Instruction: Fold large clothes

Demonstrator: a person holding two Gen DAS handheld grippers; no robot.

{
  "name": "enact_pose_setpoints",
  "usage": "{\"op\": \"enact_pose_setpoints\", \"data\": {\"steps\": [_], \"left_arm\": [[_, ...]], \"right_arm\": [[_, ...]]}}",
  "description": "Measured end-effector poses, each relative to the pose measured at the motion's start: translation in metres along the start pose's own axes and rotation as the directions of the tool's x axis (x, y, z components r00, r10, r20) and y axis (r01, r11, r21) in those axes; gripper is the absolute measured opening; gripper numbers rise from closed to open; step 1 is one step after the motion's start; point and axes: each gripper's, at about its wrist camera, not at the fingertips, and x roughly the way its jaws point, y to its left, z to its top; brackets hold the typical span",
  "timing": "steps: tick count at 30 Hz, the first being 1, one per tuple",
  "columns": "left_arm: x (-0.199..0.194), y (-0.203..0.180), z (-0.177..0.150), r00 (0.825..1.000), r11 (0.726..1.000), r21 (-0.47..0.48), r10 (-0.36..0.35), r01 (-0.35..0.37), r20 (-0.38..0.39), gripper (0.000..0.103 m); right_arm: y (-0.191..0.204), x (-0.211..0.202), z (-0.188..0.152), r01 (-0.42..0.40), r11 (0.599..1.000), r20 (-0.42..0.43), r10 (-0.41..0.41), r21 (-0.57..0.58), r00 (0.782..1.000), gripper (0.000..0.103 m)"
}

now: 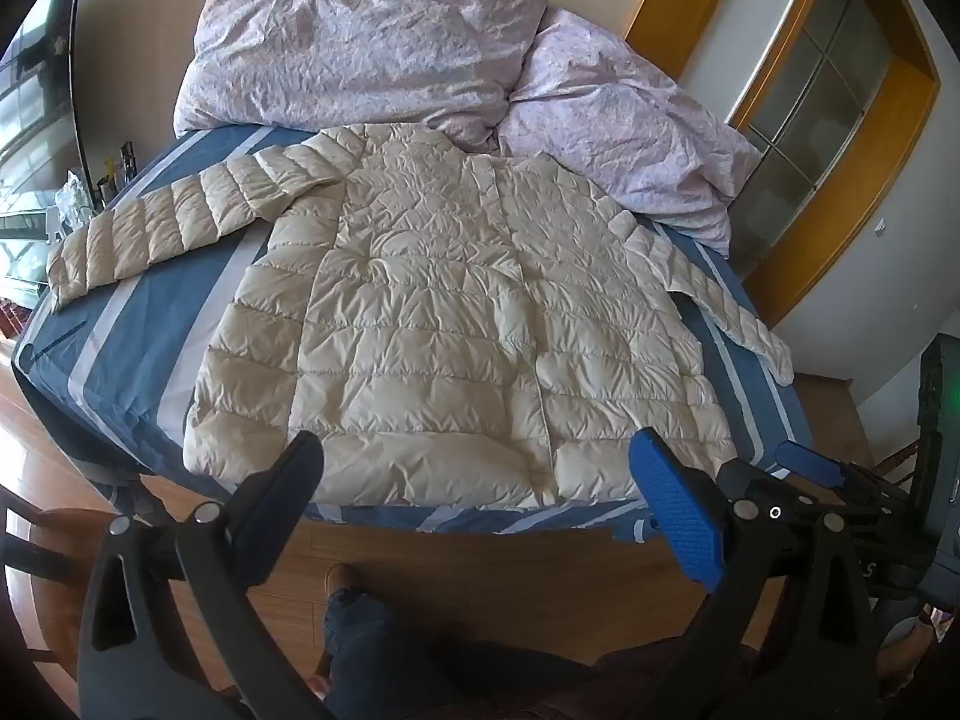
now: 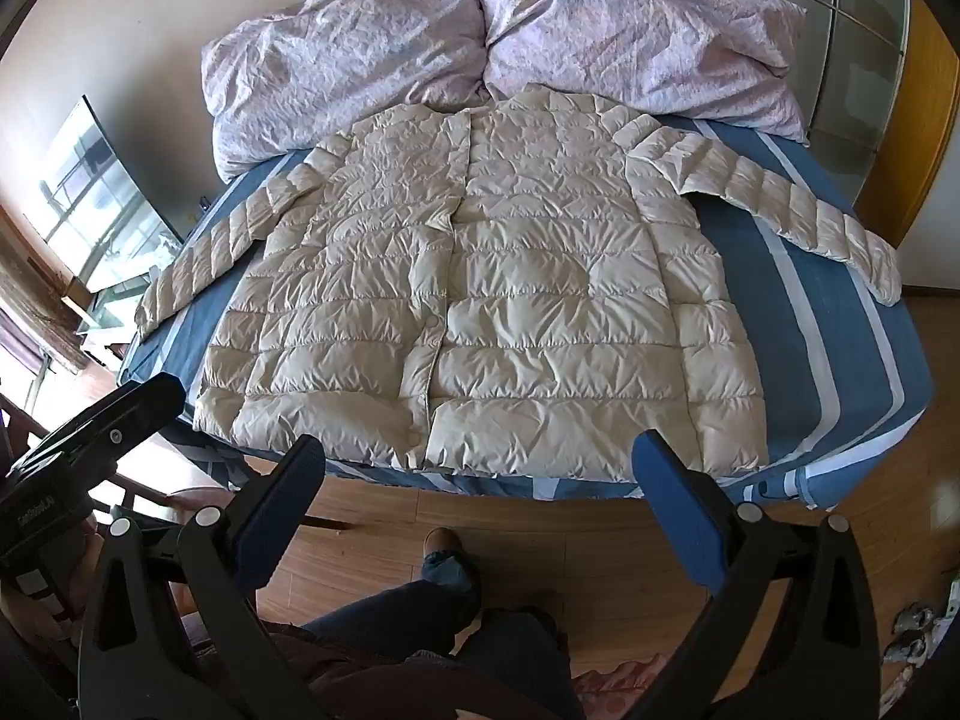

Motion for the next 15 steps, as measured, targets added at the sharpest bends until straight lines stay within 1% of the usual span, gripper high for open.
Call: {"op": "enact_pose_setpoints", "data": {"steps": [15], "left_arm": [[0.0, -0.0003, 0.0, 1.0, 1.0, 0.006, 0.007, -0.007, 0.002, 0.101]], "right_arm": [[-0.0007, -0.0004, -0.0001, -0.008, 1.0, 0.003, 0.008, 0.005, 1.0, 0.102]]}}
